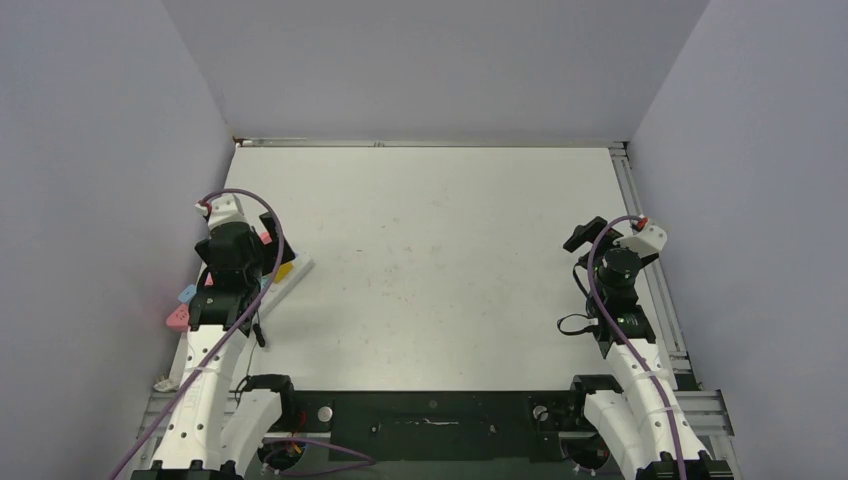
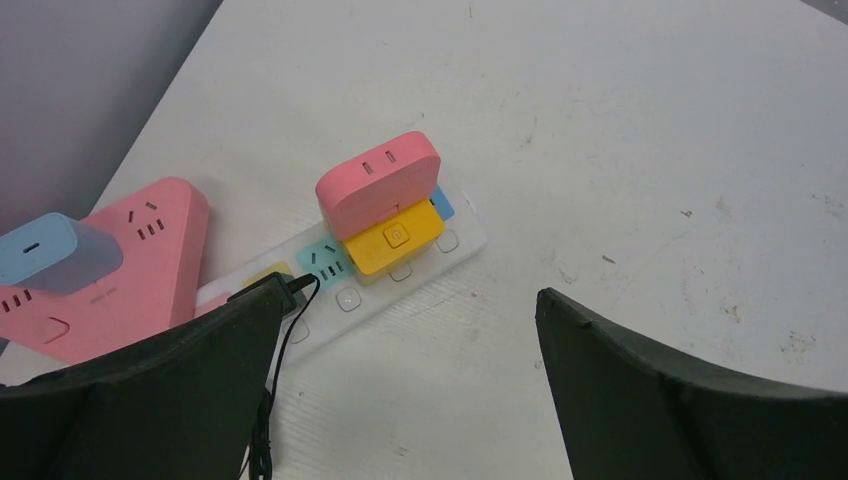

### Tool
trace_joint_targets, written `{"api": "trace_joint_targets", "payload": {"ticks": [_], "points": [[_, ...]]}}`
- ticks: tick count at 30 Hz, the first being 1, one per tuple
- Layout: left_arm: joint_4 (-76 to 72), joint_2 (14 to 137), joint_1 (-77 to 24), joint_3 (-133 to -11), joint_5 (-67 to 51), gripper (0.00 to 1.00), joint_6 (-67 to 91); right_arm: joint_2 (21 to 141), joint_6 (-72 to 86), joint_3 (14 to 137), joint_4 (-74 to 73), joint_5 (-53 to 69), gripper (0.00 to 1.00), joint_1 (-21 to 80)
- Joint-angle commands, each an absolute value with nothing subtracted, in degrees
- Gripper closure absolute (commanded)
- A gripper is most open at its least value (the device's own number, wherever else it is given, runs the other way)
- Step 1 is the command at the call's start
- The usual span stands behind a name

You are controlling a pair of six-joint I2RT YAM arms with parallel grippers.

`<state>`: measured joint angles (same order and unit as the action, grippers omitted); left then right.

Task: Pull the plug off the socket

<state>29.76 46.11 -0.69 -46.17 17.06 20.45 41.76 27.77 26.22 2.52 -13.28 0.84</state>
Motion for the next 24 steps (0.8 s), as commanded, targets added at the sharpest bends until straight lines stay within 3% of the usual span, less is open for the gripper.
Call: {"api": "trace_joint_targets", "payload": {"ticks": [1,24], "points": [[29.7,45.9,-0.3,-48.5,18.0,0.04,21.0,41.3,28.0,27.6,3.2,-14.8,0.1,0.9],[27.7,55.2,6.0,-46.8,11.7,0.02,27.4,41.0,29.6,27.1,3.1,-13.8,0.1,0.9]]}}
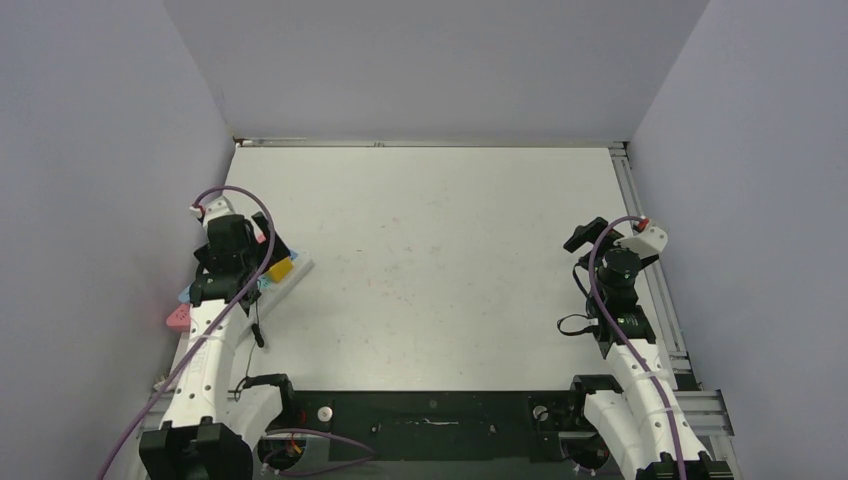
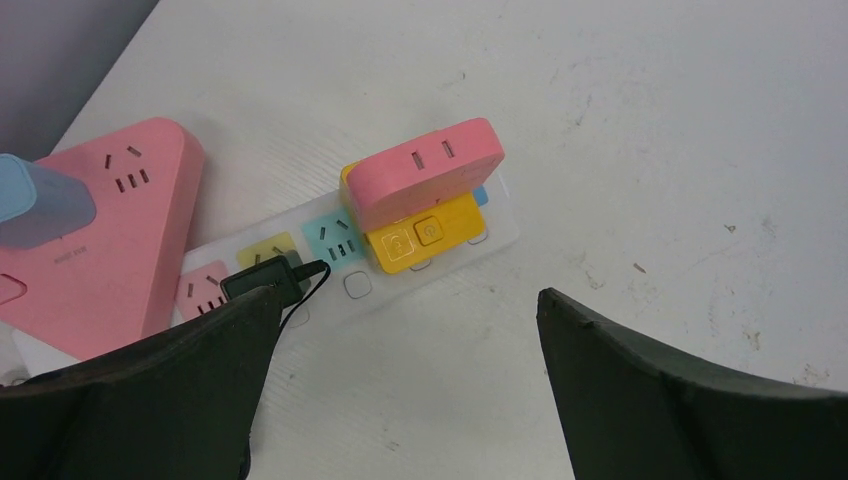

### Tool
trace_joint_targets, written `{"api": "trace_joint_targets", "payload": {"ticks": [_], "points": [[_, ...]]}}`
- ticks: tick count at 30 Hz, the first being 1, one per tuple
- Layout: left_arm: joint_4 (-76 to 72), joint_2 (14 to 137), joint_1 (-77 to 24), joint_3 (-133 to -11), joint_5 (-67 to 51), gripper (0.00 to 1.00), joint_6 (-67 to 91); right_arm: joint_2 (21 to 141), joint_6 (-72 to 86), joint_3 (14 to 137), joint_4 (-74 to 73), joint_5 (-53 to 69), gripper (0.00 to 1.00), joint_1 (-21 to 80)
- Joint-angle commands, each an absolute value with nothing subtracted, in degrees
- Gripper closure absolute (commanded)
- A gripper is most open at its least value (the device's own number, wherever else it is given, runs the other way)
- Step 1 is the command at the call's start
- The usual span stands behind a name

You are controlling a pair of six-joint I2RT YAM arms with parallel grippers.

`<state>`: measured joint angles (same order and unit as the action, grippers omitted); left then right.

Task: Pull the plug off the socket

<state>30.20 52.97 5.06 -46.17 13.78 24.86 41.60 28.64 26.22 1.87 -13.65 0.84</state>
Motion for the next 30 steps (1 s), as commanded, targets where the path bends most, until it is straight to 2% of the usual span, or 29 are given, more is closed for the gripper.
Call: {"api": "trace_joint_targets", "payload": {"ticks": [1,3,6,13,18,30], "points": [[27.3,56.2,6.0,-46.8,11.1,0.0,27.6,41.0,29.7,27.0,3.3,-13.7,0.1,0.9],[26.8,58.2,5.9,-47.2,10.4,0.09,27.8,41.2,29.8,26.8,3.5,-13.4,0.1,0.9],[26.6,61.0,5.8,-47.6,10.1,0.15,27.7,41.4,30.0,26.5,3.9,-12.9,0.1,0.9],[27.8,65.3,5.5,-48.7,13.9,0.19,27.3,41.6,30.5,25.7,4.8,-11.8,0.1,0.9],[27.1,67.8,5.3,-49.2,12.0,0.24,26.5,41.7,30.5,25.7,4.8,-11.0,0.1,0.9],[22.6,73.2,4.9,-51.6,11.7,0.17,28.0,40.9,30.3,25.8,4.3,-9.7,0.1,0.9]]}}
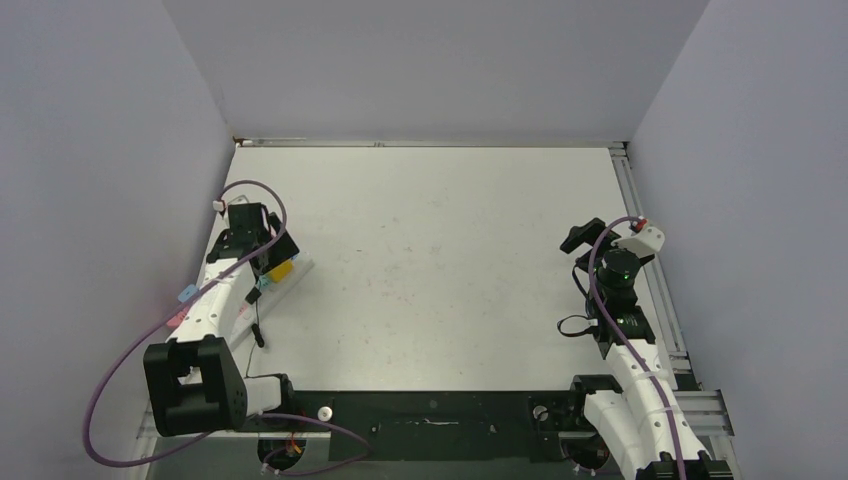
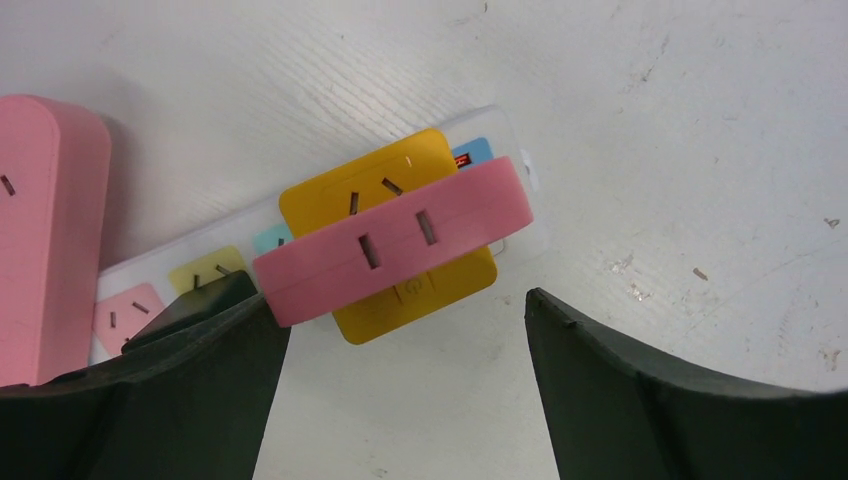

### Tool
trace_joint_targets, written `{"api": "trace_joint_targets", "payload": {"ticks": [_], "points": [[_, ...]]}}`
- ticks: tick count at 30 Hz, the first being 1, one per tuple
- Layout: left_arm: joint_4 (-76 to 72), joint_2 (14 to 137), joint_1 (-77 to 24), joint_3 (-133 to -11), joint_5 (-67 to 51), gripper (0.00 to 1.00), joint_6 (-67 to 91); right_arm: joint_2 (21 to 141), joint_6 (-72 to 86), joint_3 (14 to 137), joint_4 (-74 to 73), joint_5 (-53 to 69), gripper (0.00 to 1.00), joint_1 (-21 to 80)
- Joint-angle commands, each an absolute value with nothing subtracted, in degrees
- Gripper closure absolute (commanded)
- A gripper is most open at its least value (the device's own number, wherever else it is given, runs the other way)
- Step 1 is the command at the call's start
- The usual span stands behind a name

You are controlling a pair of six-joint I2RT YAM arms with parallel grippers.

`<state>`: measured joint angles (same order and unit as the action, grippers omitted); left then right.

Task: Pull the plug off the socket

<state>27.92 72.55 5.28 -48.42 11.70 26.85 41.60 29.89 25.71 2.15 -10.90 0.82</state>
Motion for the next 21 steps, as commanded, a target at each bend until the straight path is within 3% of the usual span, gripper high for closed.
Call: {"api": "trace_joint_targets", "payload": {"ticks": [1,21], "points": [[22.5,73.5,4.9,-51.8,12.1,0.17,28.0,40.9,30.3,25.8,4.2,-9.7,0.1,0.9],[23.7,78.6,5.1,-52.4,13.2,0.24,26.2,40.0,30.4,25.5,3.8,-9.3,0.1,1.0]]}}
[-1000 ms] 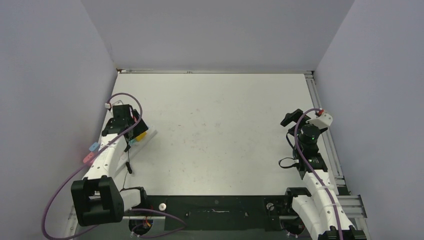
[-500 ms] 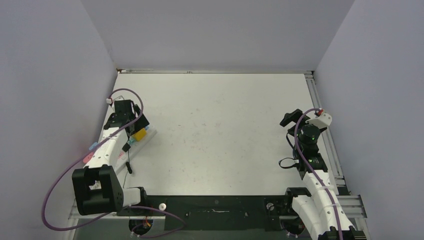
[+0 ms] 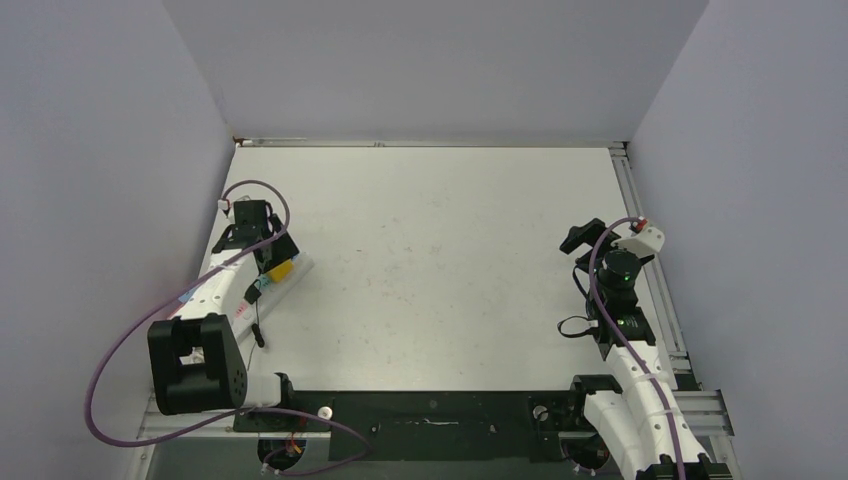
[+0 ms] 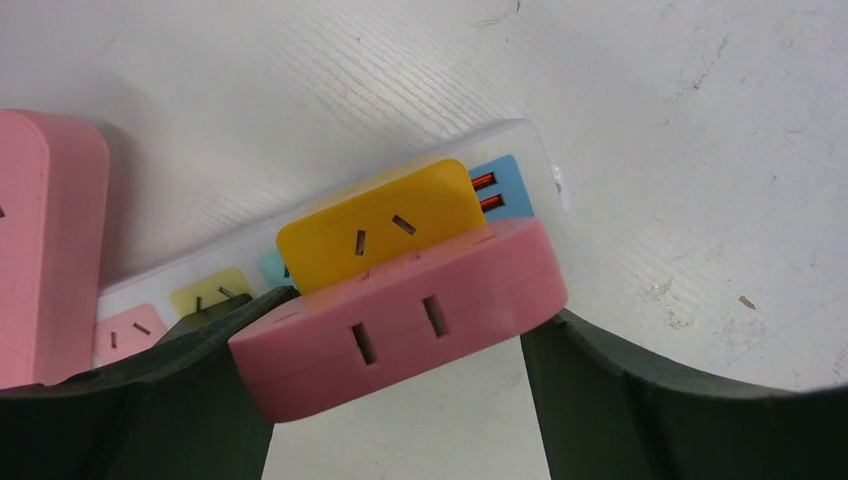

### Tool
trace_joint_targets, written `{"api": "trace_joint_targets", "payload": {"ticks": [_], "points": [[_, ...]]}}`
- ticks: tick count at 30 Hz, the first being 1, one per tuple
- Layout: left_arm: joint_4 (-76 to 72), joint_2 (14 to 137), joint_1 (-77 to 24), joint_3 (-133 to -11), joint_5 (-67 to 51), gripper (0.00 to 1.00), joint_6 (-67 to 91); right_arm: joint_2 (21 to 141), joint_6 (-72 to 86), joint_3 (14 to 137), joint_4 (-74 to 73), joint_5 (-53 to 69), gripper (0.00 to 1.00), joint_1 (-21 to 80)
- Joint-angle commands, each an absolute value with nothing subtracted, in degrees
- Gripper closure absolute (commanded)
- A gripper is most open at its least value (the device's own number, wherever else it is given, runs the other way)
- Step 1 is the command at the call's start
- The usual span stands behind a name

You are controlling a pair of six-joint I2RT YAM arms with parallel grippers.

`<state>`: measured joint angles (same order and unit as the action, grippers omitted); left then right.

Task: Pull the plug off the socket

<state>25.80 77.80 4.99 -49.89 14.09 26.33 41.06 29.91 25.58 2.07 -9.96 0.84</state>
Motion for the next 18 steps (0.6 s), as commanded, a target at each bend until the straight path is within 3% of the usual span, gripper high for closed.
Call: {"api": "trace_joint_targets", "payload": {"ticks": [1,10,18], "points": [[23.8,78.7,5.1,-52.5,13.3,0.26,26.2,40.0,30.4,25.5,3.9,-9.3,0.1,1.0],[22.2,78.0,5.0,-51.9,10.1,0.56,25.4,40.0,30.4,25.2,4.0,-9.4,0.1,0.9],[21.4,77.0,2.4,-51.2,8.8,0.62,24.1,40.1,30.3,24.7,4.3,-9.5,0.1,1.0]]}}
